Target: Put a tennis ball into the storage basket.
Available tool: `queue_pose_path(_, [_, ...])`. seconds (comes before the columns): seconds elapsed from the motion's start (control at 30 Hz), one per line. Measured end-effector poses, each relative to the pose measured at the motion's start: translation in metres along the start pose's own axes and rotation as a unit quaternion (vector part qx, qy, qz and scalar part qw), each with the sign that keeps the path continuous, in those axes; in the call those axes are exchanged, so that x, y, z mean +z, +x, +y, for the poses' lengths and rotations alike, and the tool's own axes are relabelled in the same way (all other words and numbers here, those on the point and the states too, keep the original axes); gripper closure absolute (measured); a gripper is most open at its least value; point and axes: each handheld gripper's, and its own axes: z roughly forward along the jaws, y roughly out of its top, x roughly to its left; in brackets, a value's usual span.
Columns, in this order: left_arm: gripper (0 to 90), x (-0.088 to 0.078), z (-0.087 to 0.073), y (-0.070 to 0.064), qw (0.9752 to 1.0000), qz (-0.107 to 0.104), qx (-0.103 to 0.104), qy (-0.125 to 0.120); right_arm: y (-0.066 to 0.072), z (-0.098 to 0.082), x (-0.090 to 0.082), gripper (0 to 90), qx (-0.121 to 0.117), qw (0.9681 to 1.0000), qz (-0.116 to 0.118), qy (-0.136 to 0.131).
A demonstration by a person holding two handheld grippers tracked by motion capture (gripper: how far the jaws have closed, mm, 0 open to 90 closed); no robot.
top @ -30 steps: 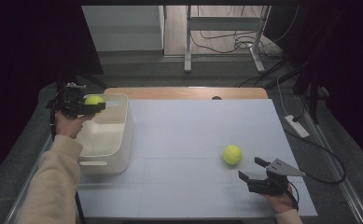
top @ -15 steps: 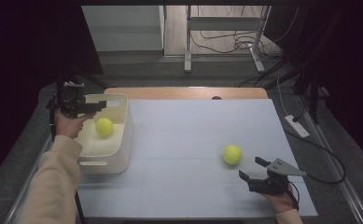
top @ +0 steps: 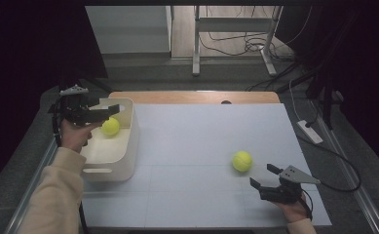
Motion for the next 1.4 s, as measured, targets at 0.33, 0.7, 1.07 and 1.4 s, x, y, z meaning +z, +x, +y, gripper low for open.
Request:
queue_pose_path(0.33, [5.8,-0.003,-0.002,-0.017,0.9988,-0.044,0.009,-0.018,0.002,0.0,-0.002,12.4,-0.001,1.0,-0.001,-0.003])
queue_pose_path(0.7, [5.9,0.003,-0.005,-0.043,0.9938,-0.103,0.025,-0.034,-0.002,-0.002,-0.004,12.5,0.003,1.0,-0.006,-0.004])
queue_pose_path(1.07, [5.9,0.019,-0.006,-0.072,0.9889,-0.139,0.046,-0.026,-0.002,-0.001,-0.005,12.5,-0.002,1.0,-0.002,-0.008])
queue_pose_path(1.4, [5.9,0.029,-0.006,-0.093,0.985,-0.161,0.06,-0.017,0.0,0.0,-0.005,12.5,-0.004,0.9999,-0.001,-0.009])
